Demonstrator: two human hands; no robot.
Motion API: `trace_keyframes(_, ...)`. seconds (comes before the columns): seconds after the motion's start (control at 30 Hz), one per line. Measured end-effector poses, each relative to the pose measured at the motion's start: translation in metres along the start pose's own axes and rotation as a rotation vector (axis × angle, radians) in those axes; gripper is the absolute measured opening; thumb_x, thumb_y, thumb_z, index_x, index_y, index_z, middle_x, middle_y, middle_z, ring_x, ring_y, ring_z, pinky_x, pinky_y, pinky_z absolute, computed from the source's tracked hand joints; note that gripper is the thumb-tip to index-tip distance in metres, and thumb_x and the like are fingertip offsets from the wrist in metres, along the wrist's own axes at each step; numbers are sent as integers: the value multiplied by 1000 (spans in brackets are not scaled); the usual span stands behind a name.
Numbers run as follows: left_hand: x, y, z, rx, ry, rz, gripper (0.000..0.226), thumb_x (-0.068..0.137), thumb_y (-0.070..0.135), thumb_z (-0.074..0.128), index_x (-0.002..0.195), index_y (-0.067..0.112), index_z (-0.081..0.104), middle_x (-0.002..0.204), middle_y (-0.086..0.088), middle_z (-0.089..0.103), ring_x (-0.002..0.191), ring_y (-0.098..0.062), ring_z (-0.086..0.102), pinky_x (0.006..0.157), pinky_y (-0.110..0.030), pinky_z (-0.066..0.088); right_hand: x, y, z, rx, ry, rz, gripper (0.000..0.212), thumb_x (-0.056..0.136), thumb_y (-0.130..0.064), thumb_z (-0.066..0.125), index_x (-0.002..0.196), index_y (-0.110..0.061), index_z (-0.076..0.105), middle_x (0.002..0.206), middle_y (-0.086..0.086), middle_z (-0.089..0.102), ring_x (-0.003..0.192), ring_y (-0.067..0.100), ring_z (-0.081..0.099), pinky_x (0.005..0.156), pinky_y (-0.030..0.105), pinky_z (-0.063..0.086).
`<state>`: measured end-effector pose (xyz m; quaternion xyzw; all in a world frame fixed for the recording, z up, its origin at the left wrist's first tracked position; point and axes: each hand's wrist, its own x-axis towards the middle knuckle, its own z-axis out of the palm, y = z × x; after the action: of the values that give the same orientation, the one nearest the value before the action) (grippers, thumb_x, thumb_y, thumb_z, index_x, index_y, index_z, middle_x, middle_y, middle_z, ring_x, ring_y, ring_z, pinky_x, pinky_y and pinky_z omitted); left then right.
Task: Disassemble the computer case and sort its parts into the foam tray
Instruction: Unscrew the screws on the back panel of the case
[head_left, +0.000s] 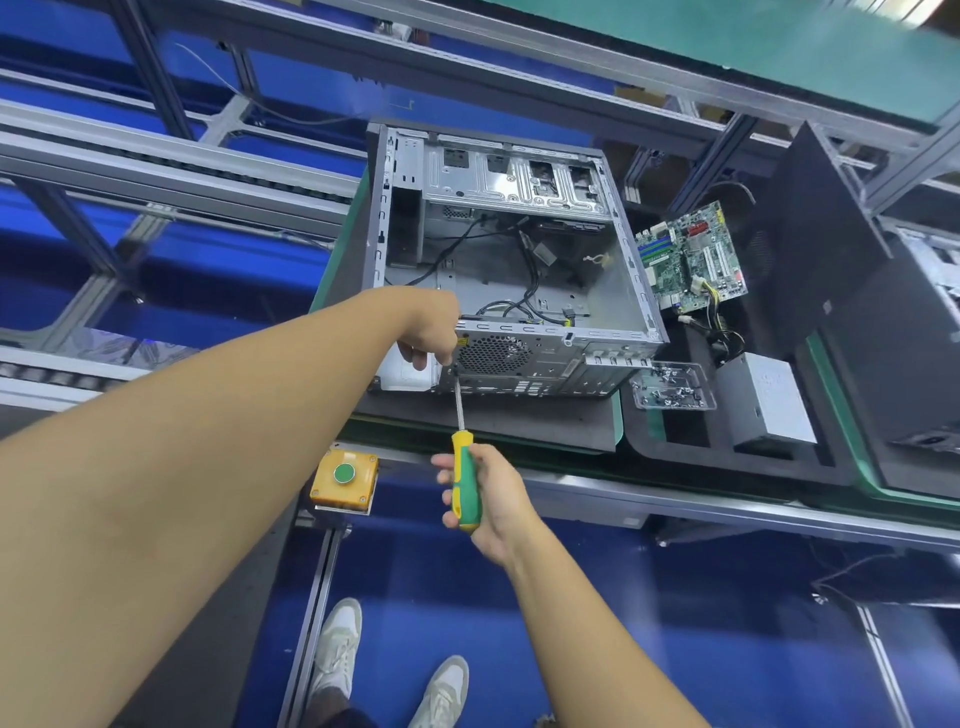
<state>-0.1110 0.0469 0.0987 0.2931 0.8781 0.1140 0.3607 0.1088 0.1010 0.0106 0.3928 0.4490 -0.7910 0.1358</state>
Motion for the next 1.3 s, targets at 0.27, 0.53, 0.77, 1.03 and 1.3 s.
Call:
trace_keyframes(0.27,1,0,1,-2,-2,14,12,90,9,65,90,0,56,50,-6,62,44,-18,64,43,-22,49,-2,5,3,-185,143,-151,17,99,-26,62,96,-14,50,83,7,61,64,19,68,56,31,55)
trace_keyframes(0.53,3,0,1,-2,-9,7,14,90,8,65,93,-2,57,57,-9,63,46,-18,65,44,-22,49,-4,-5,8,-3,-13,4,32,106,-23,38,111,-1,62,85,11,71,61,20,58,59,34,52)
trace_keyframes(0.77,2,0,2,96,12,34,18,89,15,67,99,1,61,74,-4,67,59,-12,65,44,-20,47,5,-1,-2,-167,125,-106,25,93,-21,70,107,-16,50,98,8,59,62,16,66,58,32,57)
trace_keyframes(1.03,-2,1,-1,220,40,102,39,84,27,69,115,7,56,83,-4,60,69,-19,55,58,-30,43,4,-6,-1,-26,48,-26,36,106,-28,41,114,-3,66,81,6,70,56,16,55,52,31,50)
trace_keyframes(1.3,-64,1,56,-282,860,491,7,79,27,47,83,22,49,71,8,51,68,-12,46,60,-32,42,5,-2,-3,-111,73,-138,15,104,-21,52,109,-8,59,90,11,62,64,19,65,61,33,57)
